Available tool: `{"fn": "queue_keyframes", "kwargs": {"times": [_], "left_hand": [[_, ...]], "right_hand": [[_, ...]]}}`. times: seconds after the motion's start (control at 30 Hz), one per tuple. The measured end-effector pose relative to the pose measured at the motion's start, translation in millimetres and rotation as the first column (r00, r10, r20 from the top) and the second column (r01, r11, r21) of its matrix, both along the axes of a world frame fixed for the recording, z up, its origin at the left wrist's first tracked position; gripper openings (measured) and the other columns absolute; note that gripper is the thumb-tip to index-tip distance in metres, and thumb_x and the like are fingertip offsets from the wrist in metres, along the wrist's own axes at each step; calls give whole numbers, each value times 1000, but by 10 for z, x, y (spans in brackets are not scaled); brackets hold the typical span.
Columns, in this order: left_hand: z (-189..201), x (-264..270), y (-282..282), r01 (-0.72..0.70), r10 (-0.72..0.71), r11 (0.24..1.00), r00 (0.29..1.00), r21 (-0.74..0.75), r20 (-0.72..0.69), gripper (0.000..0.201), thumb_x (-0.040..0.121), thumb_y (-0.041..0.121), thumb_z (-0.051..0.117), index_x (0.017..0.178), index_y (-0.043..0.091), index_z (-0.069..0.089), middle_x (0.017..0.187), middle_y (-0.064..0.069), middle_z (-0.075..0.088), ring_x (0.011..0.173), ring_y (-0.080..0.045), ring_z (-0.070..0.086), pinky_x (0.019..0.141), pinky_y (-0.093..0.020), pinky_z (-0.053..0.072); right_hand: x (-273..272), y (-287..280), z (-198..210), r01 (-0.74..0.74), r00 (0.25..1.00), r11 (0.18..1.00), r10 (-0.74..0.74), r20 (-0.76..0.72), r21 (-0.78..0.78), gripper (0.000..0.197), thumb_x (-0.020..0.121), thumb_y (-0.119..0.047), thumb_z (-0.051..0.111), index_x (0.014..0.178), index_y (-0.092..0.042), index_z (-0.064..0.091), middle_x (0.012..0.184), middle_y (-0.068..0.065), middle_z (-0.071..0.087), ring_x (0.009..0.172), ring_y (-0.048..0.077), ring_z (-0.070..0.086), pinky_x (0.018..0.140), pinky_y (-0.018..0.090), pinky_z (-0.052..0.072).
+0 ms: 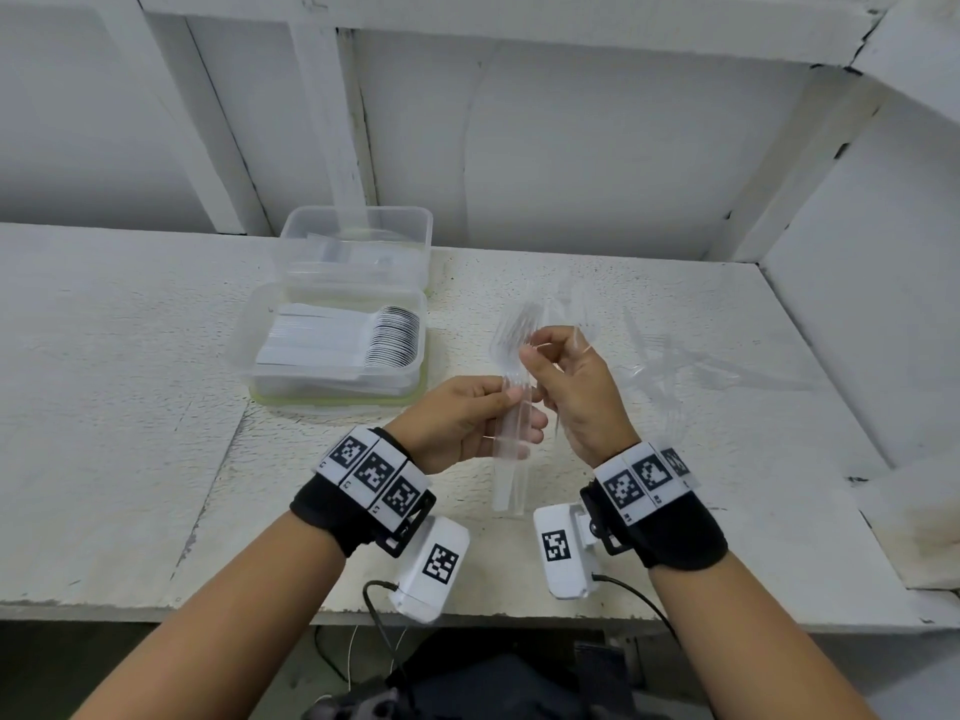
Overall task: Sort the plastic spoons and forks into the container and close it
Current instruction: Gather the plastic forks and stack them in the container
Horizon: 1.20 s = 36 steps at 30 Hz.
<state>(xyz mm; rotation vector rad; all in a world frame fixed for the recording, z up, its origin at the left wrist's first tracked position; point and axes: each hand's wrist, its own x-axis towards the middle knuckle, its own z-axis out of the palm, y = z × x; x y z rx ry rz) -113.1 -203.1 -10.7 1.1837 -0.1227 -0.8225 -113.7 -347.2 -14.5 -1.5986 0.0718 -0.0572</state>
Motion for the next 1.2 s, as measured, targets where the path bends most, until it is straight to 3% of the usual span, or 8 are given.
{"fn": "queue_keyframes", "kwargs": {"times": [0.2,0.43,0.53,0.63,0.73,0.83,1.03,1.2], "left_hand": [[-20,-36,16,41,-42,997,999,-68,-21,23,91,19,44,104,3,55,71,-3,62,64,-14,62,66,-32,57],[-19,-47,-13,-17,18,1000,999,-19,48,19,89,17,50,101,6,59,68,1,60,60,-10,59,60,-26,55],[-36,-34,-18,-80,78,997,995,17,61,14,94,12,48,98,4,59,70,-1,62,63,-11,63,66,-29,58],[-74,-25,-24,-145,141,988,987,52,77,11,94,11,50,96,6,59,77,-3,67,74,-13,68,72,-30,58],[-101,-25,-42,-224,219,973,972,59,80,8,92,9,52,96,8,59,87,-5,70,82,-15,70,74,-30,58],[-112,-26,-74,-284,278,957,956,65,93,7,92,9,54,96,8,59,91,-7,70,84,-15,69,74,-31,58],[-135,-10,-134,-350,314,923,925,159,212,10,94,8,52,101,7,59,96,-8,69,92,-17,66,82,-35,55],[-147,-15,-152,-351,288,914,915,204,281,13,94,8,51,93,11,64,86,-3,69,76,-10,67,76,-30,56]], "right_hand": [[2,17,-24,-1,999,999,3,-51,38,21,88,-17,61,88,-20,41,76,4,46,45,-3,51,46,10,39],[-10,29,16,19,997,997,-25,-76,-77,19,91,-28,57,89,-23,39,68,1,48,50,2,52,48,18,35],[-13,48,62,84,985,987,-104,-141,-140,34,94,-51,37,108,-21,35,72,-2,42,53,6,38,42,16,31],[-19,42,76,112,978,986,-131,-163,-123,37,98,-49,16,115,-21,32,75,-2,38,55,6,32,45,17,28],[-25,36,48,136,982,980,-153,-108,-147,14,100,-33,30,99,-25,42,74,-5,41,60,7,35,54,21,29],[-25,47,23,176,984,959,-180,1,-220,14,96,-24,47,83,-25,52,72,-7,50,64,7,44,61,23,39],[-12,116,16,240,971,913,-230,70,-330,11,88,-23,62,90,-16,71,99,4,67,89,14,60,85,27,49],[-21,184,52,189,982,898,-171,81,-397,35,92,-23,57,79,8,67,75,22,65,66,25,58,71,38,49]]}}
